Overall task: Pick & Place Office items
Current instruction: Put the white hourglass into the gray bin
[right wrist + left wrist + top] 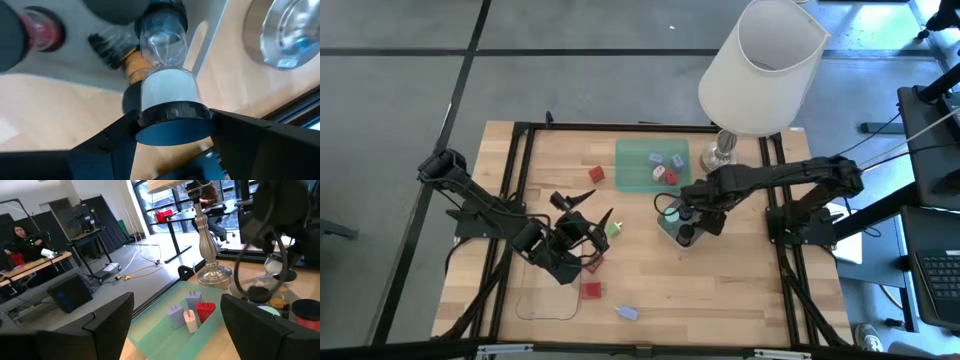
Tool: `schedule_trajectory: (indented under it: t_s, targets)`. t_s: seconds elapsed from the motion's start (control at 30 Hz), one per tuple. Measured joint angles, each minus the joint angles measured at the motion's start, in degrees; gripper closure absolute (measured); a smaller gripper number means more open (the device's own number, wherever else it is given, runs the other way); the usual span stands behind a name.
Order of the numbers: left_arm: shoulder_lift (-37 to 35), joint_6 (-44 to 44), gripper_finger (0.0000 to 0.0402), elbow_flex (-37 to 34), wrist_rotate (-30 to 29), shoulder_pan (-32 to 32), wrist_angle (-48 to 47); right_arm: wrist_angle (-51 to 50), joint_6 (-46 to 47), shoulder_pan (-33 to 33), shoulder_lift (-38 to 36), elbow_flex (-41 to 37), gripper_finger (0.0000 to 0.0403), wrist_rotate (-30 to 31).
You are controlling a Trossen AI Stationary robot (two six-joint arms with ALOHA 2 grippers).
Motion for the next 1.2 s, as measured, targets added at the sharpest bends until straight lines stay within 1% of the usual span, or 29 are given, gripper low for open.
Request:
schedule_trajectory:
  t_s: [0.13,0.3,0.47,0.57,0.67,0.8,1.07,1.2]
  targets:
    - [0.02,-0.03,0.0106,0.0,1.26,0.01,-0.97,-1.13,-1.82,-0.11,3.01,0.11,0.0185,1.72]
    - [0.02,-0.01,0.0106,0.0,2.34,-0.01,-1.03,-3.17,-3.45,-0.51,3.78,0.57,0.0185,1.71]
    - [0.02,0.0,0.0106,0.0,2.34,0.04,-1.05,-6.72,-3.82,-0.55,3.83,4.98,0.0185,4.42]
    - [0.02,-0.03,0.0106,0.0,2.34,0.04,-1.04,-6.91,-3.92,-0.59,3.82,7.54,0.0185,6.18]
    - [0.02,-0.04,0.0106,0.0,2.34,0.04,-1.05,-6.99,-5.69,-0.59,3.87,8.13,0.0185,6.95]
    - [0.02,-0.05,0.0106,0.0,2.34,-0.01,-1.05,-8.83,-9.42,-0.57,5.5,8.15,0.0185,8.31]
    - [0.02,-0.05,0.0106,0.0,2.34,-0.01,-1.53,-8.42,-20.97,-0.52,11.42,8.15,0.0185,9.0]
    - [0.02,-0.09,0.0106,0.0,2.36,-0.01,-2.34,-8.41,-24.62,-0.52,13.05,8.14,0.0185,10.06]
